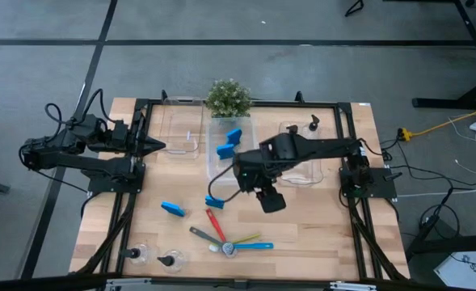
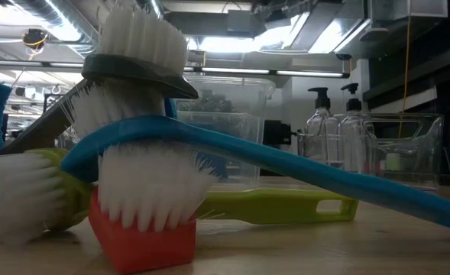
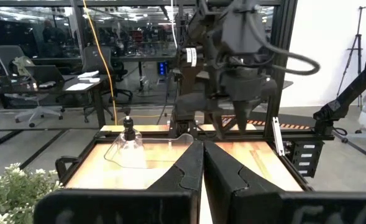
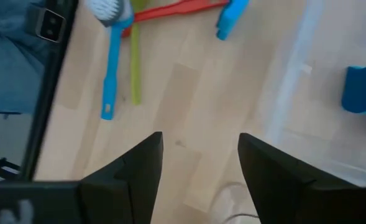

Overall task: Pick & Place Kitchen Sink Supplies
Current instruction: Put the blue sponge into the middle transparent bin

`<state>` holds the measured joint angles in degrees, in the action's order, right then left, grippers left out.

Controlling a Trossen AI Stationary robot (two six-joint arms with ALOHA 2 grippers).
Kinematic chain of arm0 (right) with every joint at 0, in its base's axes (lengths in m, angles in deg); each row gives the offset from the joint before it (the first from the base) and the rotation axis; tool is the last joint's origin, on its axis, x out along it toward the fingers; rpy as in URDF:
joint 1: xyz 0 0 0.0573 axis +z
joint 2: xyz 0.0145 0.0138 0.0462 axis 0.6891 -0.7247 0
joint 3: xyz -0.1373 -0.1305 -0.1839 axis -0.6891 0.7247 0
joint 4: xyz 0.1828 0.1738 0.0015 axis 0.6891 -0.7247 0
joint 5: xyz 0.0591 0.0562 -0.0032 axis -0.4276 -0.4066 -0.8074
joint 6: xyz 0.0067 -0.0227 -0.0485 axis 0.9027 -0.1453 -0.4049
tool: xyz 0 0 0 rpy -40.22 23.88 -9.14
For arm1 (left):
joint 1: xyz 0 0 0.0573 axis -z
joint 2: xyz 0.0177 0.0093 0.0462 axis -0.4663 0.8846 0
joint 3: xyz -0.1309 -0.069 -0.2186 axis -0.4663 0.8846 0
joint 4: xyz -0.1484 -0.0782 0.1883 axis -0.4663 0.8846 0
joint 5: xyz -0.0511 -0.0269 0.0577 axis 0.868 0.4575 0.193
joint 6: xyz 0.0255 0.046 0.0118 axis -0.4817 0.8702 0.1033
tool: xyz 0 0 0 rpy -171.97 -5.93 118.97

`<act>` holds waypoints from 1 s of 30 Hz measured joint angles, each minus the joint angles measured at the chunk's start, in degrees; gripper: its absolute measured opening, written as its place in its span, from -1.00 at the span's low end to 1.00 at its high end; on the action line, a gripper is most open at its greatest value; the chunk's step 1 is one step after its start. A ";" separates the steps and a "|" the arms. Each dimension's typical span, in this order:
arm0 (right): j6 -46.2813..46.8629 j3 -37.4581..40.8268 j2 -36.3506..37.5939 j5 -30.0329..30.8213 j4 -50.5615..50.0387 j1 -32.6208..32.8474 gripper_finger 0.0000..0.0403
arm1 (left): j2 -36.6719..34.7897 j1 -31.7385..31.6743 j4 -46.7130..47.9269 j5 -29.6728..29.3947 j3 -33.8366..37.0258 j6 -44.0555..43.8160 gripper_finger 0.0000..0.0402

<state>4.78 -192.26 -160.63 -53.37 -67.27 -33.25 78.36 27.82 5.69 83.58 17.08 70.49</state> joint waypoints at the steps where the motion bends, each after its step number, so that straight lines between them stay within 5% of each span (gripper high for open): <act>1: 0.94 0.00 0.10 0.03 -0.03 0.58 0.04 | 0.00 -0.01 0.01 0.00 -0.01 0.00 -0.97; 8: 6.34 0.00 0.14 0.46 -0.03 5.49 0.04 | 0.01 -0.01 0.01 0.00 0.01 -0.01 -0.97; 23: 20.09 0.02 0.07 15.74 0.53 18.18 0.04 | 0.02 0.00 0.00 0.00 0.01 0.00 -0.97; 30: 23.80 0.02 -0.01 20.46 9.24 23.24 0.04 | 0.02 -0.02 0.02 0.00 0.01 -0.01 -0.97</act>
<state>28.59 -192.24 -160.64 -32.90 -58.03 -10.01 78.38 27.81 5.71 83.58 17.09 70.48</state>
